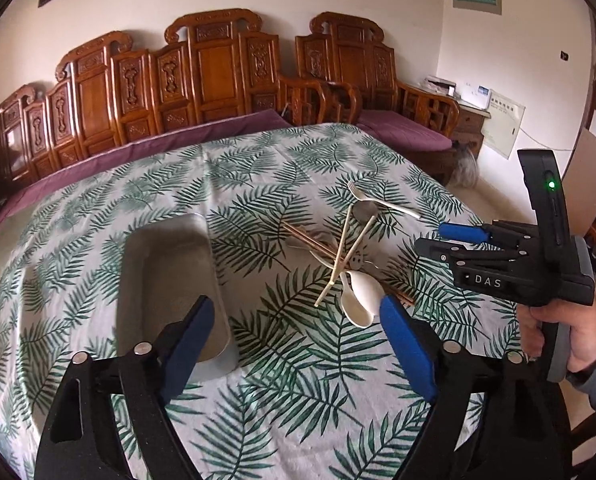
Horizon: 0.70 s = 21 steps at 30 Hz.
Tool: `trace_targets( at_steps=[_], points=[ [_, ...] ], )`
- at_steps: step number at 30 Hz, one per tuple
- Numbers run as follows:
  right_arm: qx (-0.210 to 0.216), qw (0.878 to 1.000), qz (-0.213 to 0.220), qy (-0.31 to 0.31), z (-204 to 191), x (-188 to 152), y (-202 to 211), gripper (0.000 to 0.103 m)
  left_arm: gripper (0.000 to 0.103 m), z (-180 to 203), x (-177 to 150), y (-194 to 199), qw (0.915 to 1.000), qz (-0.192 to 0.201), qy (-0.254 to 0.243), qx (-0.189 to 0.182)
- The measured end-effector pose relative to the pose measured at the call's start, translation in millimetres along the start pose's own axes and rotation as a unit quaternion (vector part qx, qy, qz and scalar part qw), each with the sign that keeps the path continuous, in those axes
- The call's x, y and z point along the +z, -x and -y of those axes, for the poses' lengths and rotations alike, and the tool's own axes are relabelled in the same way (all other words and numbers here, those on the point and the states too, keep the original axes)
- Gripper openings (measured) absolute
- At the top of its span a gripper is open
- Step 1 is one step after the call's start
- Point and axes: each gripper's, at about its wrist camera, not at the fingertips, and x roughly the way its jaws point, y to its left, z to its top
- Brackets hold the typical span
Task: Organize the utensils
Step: 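Reach the left tool into the utensil pile and grasp a light wooden chopstick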
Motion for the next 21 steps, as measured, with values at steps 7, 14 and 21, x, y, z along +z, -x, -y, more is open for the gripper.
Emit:
trace_targets(
  at_steps=[7,14,21],
  points=[
    [0.002,1.0,-0.012,-0.022,24.2,-1.1,-13.2,0.046,0.068,11.0,17.5,-49.3,0.9993,-0.03,-0.012,-0.021],
    [0.001,0.999,-0.019,-0.037,39.1,-4.5,-17.8,0.046,0.054,15.3,27.5,-102.3,0.9969,-0.072,-0.011,-0.031],
    [-0.004,0.999,-0.023,-0.044,46.3,-8.1,-20.5,0.046,0.033,15.9,32.1,-149.9,0.9918,-0.115,-0.002,-0.057]
  ],
)
